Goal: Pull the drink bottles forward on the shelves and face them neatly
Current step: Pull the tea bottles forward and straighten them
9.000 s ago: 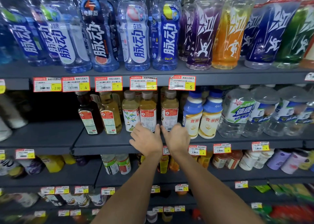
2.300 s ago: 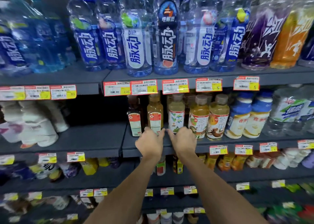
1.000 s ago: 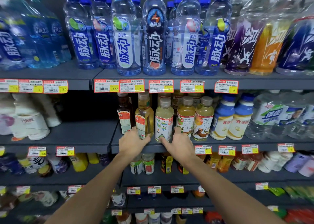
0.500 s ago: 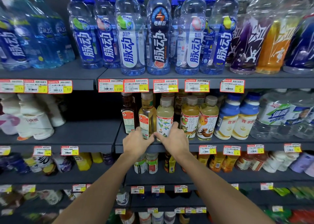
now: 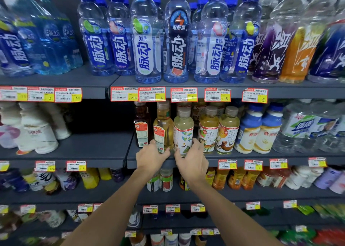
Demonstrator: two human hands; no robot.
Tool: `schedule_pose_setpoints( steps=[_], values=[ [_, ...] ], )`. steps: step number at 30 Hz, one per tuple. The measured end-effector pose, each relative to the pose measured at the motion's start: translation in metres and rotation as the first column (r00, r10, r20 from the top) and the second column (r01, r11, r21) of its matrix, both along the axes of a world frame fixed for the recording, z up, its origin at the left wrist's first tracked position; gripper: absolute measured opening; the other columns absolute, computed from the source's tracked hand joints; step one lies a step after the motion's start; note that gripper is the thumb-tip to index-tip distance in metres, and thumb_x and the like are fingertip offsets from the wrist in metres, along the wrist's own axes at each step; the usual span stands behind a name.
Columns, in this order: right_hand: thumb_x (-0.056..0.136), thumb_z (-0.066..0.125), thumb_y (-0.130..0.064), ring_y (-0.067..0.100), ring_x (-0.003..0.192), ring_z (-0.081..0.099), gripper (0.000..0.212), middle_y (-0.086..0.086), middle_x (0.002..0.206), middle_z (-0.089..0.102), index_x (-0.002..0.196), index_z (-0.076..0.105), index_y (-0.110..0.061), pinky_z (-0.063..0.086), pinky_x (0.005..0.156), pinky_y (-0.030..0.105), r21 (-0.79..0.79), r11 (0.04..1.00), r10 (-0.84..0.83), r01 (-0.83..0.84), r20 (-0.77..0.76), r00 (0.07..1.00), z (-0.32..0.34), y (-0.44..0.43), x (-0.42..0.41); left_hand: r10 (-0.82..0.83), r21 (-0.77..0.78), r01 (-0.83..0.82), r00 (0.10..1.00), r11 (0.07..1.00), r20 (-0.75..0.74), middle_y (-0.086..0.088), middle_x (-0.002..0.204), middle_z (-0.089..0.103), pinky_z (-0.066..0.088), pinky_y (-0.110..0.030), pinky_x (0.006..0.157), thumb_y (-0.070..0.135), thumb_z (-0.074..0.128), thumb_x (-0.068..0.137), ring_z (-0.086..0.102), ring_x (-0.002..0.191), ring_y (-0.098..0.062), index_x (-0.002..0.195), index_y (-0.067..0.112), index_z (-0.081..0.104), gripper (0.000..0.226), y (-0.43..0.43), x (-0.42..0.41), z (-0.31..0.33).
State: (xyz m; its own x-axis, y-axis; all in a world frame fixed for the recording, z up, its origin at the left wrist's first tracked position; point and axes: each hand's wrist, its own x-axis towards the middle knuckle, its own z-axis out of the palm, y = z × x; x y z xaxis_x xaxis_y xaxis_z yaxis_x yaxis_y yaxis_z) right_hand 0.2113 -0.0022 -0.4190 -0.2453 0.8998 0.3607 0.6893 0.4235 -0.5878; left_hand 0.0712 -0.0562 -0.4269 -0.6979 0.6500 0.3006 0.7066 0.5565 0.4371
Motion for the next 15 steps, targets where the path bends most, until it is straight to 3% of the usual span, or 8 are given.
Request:
schedule_pose_setpoints(
  steps=[3, 7, 15],
  values=[
    [0.081, 0.063, -0.071, 0.025, 0.103, 0.063, 0.077, 0.002, 0.120, 0.046, 0.132, 0.039, -0.018, 0.045, 0.069, 0.037, -0.083, 0.995, -0.062, 0.062, 0.003, 0.998, 0.000, -0.004, -0.005, 0.007, -0.009, -0.006, 1.000, 1.000, 0.016, 0.003, 0.091, 0.070, 0.042, -0.032, 0.065, 0.068, 0.054, 0.082, 0.068, 0.086, -0.023, 0.102, 0.022, 0.056, 0.051, 0.000, 0.001, 0.000],
    [0.084, 0.065, -0.064, 0.028, 0.103, 0.064, 0.067, 0.003, 0.118, 0.046, 0.127, 0.043, -0.017, 0.048, 0.074, 0.040, -0.127, 0.988, -0.086, 0.086, 0.007, 0.996, 0.003, 0.000, -0.011, 0.008, -0.028, -0.008, 1.000, 1.000, 0.009, 0.003, 0.092, 0.070, 0.046, -0.034, 0.069, 0.070, 0.053, 0.082, 0.068, 0.087, -0.023, 0.103, 0.021, 0.056, 0.053, 0.000, 0.001, 0.001],
    [0.094, 0.063, -0.046, 0.021, 0.107, 0.061, 0.050, -0.002, 0.117, 0.064, 0.136, 0.054, -0.022, 0.049, 0.085, 0.038, 0.007, 0.983, 0.186, -0.186, -0.050, 0.981, -0.011, 0.026, 0.021, -0.004, -0.028, 0.005, 1.000, 1.000, 0.030, 0.002, 0.097, 0.070, 0.054, -0.038, 0.079, 0.068, 0.053, 0.085, 0.067, 0.091, -0.023, 0.107, 0.020, 0.056, 0.053, -0.002, 0.002, 0.002]
  ],
)
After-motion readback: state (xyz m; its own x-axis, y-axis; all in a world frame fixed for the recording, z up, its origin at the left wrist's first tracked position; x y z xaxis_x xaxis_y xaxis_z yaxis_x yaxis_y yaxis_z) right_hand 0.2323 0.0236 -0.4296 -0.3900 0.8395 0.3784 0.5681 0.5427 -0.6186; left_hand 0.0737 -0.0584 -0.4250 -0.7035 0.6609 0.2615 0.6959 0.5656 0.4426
